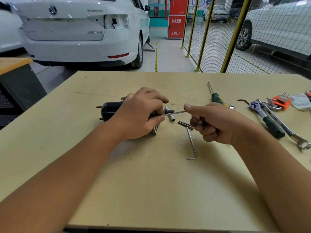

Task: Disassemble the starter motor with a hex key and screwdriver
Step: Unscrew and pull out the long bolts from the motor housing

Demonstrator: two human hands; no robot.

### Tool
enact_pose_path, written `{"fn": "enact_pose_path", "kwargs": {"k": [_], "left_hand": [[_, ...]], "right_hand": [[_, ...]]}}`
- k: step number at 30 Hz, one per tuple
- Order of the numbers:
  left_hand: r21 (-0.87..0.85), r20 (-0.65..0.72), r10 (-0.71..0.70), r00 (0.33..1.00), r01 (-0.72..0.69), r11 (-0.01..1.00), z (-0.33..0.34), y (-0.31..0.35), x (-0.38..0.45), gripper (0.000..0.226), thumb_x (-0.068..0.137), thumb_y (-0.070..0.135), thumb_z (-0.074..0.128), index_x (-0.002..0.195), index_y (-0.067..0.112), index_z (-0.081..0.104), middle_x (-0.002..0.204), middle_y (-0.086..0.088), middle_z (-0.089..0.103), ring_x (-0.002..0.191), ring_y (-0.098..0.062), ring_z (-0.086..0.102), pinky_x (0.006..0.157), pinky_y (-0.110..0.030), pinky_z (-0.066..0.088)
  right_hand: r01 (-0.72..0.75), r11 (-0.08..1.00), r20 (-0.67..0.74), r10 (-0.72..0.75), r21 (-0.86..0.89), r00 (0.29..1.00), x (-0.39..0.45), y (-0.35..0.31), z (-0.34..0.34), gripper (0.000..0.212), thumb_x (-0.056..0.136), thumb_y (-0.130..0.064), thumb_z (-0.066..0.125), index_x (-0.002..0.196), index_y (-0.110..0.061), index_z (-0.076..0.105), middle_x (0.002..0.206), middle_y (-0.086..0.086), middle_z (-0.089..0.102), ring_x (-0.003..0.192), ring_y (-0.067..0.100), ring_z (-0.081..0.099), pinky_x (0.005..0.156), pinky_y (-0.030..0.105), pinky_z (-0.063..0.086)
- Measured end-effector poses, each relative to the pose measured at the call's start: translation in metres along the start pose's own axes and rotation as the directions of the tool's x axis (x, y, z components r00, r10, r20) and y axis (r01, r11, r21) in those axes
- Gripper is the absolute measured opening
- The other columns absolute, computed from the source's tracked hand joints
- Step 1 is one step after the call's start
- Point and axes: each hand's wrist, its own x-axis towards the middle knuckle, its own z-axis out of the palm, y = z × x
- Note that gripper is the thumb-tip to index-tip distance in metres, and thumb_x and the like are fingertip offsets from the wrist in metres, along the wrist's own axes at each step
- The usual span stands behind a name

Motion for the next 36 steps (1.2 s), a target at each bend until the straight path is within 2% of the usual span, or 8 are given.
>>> {"fn": "enact_pose_path", "kwargs": {"k": [8, 12, 19, 21, 23, 26, 30, 36], "left_hand": [[0.004, -0.012, 0.021, 1.000, -0.021, 1.000, 0.002, -0.001, 0.000, 0.016, 0.085, 0.019, 0.081, 0.082, 0.016, 0.067, 0.128, 0.013, 0.067, 0.130, -0.021, 0.051, 0.094, -0.059, 0.045], [0.009, -0.007, 0.024, 1.000, -0.024, 1.000, 0.001, -0.002, -0.001, 0.016, 0.085, 0.023, 0.082, 0.084, 0.018, 0.067, 0.128, 0.012, 0.067, 0.131, -0.021, 0.051, 0.095, -0.060, 0.045], [0.049, 0.022, 0.052, 0.998, -0.053, 0.997, -0.001, -0.002, -0.002, 0.025, 0.091, 0.040, 0.065, 0.099, 0.020, 0.078, 0.129, 0.009, 0.068, 0.133, -0.023, 0.050, 0.095, -0.059, 0.046], [0.077, 0.031, 0.054, 0.998, -0.056, 0.995, -0.001, -0.001, -0.002, 0.025, 0.093, 0.039, 0.063, 0.100, 0.021, 0.079, 0.130, 0.009, 0.068, 0.133, -0.024, 0.050, 0.094, -0.059, 0.046], [0.093, 0.028, 0.051, 0.998, -0.054, 0.994, -0.001, 0.001, -0.001, 0.022, 0.093, 0.036, 0.065, 0.097, 0.020, 0.079, 0.130, 0.009, 0.068, 0.132, -0.025, 0.050, 0.093, -0.059, 0.046], [0.091, 0.021, 0.050, 0.999, -0.052, 0.995, -0.002, 0.002, -0.001, 0.012, 0.093, 0.027, 0.073, 0.096, 0.017, 0.079, 0.131, 0.007, 0.068, 0.131, -0.027, 0.052, 0.093, -0.059, 0.046], [0.077, 0.021, 0.050, 0.999, -0.052, 0.996, -0.002, 0.002, 0.000, 0.014, 0.092, 0.028, 0.072, 0.095, 0.016, 0.079, 0.131, 0.006, 0.068, 0.131, -0.028, 0.052, 0.093, -0.059, 0.047], [0.054, 0.006, 0.037, 0.999, -0.037, 0.998, -0.001, 0.000, 0.000, 0.013, 0.091, 0.029, 0.073, 0.094, 0.017, 0.078, 0.130, 0.008, 0.068, 0.130, -0.025, 0.052, 0.094, -0.059, 0.047]], "right_hand": [[0.045, 0.994, 0.030, -0.048, 0.101, 0.998, -0.003, -0.002, 0.002, 0.033, 0.072, -0.029, 0.083, 0.054, -0.015, 0.059, 0.058, 0.003, 0.046, 0.039, 0.009, 0.029, 0.038, 0.019, 0.025], [0.306, 0.948, -0.017, -0.308, -0.084, 0.951, -0.006, -0.001, 0.002, 0.023, 0.082, -0.014, 0.081, 0.075, 0.001, 0.064, 0.055, 0.006, 0.055, 0.043, 0.014, 0.041, 0.043, 0.024, 0.036], [0.600, 0.431, 0.065, -0.775, -0.674, 0.629, -0.006, -0.001, 0.002, 0.037, 0.077, -0.015, 0.087, 0.063, -0.026, 0.054, 0.064, 0.003, 0.065, 0.051, 0.005, 0.045, 0.049, 0.018, 0.038], [0.618, 0.488, 0.057, -0.755, -0.616, 0.653, -0.007, -0.001, 0.001, 0.031, 0.079, -0.024, 0.086, 0.064, -0.021, 0.059, 0.060, 0.004, 0.064, 0.048, 0.005, 0.047, 0.046, 0.021, 0.039], [0.559, 0.715, 0.029, -0.605, -0.420, 0.796, -0.009, -0.002, 0.004, 0.037, 0.088, -0.044, 0.076, 0.073, -0.010, 0.068, 0.060, 0.009, 0.067, 0.043, 0.012, 0.052, 0.041, 0.023, 0.040], [0.232, 0.942, 0.018, -0.235, -0.240, 0.972, -0.008, -0.004, 0.004, 0.065, 0.097, -0.060, 0.052, 0.072, -0.003, 0.070, 0.065, 0.020, 0.067, 0.039, 0.023, 0.049, 0.039, 0.024, 0.037], [0.104, 0.992, 0.087, -0.098, -0.071, 0.991, -0.008, -0.004, -0.002, 0.055, 0.092, -0.056, 0.063, 0.052, -0.017, 0.059, 0.060, 0.010, 0.054, 0.037, 0.016, 0.034, 0.041, 0.018, 0.029], [0.145, 0.989, 0.158, -0.144, 0.005, 0.977, -0.010, -0.006, -0.005, 0.038, 0.071, -0.043, 0.081, 0.064, -0.011, 0.062, 0.060, 0.007, 0.051, 0.041, 0.012, 0.035, 0.040, 0.020, 0.032]]}}
